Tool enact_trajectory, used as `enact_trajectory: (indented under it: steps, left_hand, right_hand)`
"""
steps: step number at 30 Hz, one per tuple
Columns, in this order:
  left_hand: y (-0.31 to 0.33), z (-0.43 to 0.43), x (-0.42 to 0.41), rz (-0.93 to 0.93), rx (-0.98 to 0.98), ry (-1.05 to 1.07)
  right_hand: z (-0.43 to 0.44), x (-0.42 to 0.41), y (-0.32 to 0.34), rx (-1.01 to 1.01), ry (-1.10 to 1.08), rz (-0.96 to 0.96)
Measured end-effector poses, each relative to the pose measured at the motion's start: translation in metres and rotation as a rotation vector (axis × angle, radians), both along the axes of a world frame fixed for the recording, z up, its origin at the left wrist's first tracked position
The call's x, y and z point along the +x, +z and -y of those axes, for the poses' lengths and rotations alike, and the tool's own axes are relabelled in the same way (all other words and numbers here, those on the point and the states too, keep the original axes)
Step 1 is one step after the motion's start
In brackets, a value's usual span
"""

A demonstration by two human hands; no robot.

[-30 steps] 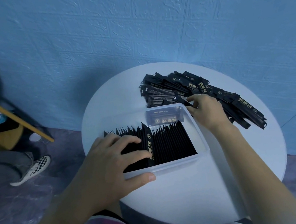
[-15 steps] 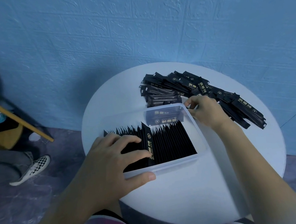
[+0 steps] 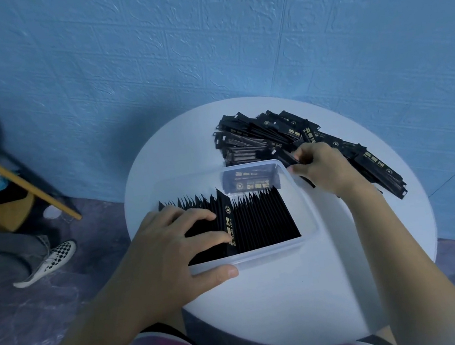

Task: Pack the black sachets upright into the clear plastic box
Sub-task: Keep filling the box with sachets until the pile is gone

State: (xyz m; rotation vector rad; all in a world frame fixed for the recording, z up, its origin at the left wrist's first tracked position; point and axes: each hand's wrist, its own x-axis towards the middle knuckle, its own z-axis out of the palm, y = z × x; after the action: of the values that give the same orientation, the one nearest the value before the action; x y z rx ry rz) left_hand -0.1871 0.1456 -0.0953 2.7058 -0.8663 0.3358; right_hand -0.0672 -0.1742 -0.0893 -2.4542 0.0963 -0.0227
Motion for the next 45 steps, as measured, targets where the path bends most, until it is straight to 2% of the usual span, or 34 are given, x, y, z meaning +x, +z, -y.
enact_trajectory:
  steps: [5,7,9,11,14,16,20,24,32,35,45]
  left_hand:
    - [0.000,0.002,0.000,0.007,0.005,0.005]
    - [-0.001,0.003,0.001,0.014,0.005,0.006]
    - [-0.001,0.004,0.001,0.025,0.001,0.006]
    - [-0.001,0.004,0.001,0.035,-0.001,0.005]
    - [-0.001,0.004,0.001,0.044,0.003,0.004]
    - [-0.001,0.005,0.001,0.046,0.012,0.004]
    - [-0.001,0.003,0.001,0.048,0.009,-0.002]
    - [0.000,0.003,0.001,0.067,0.006,-0.008]
    - [-0.002,0.004,0.002,0.090,-0.033,-0.017]
    - [-0.003,0.003,0.003,0.082,-0.059,-0.025]
    - [-0.005,0.000,0.006,0.041,-0.101,-0.051]
  right_hand:
    - [-0.010,-0.018,0.040,0.273,-0.092,0.223]
    - [-0.028,-0.035,0.062,0.449,-0.030,0.278]
    - [-0.052,-0.055,0.072,0.508,0.115,0.233]
    - [-0.074,-0.072,0.065,0.344,0.196,0.137]
    - [-0.093,-0.086,0.043,-0.185,0.129,0.014]
    - [-0.099,-0.087,0.033,-0.337,0.099,0.008]
    - [-0.106,-0.085,0.033,-0.301,0.193,-0.136]
    - [-0.103,-0.085,0.034,-0.004,0.220,-0.250]
    - [-0.107,-0.071,0.033,0.329,0.299,-0.433]
    - [-0.105,-0.068,0.034,0.364,0.328,-0.448]
    - [-0.104,-0.053,0.034,0.275,0.504,-0.471]
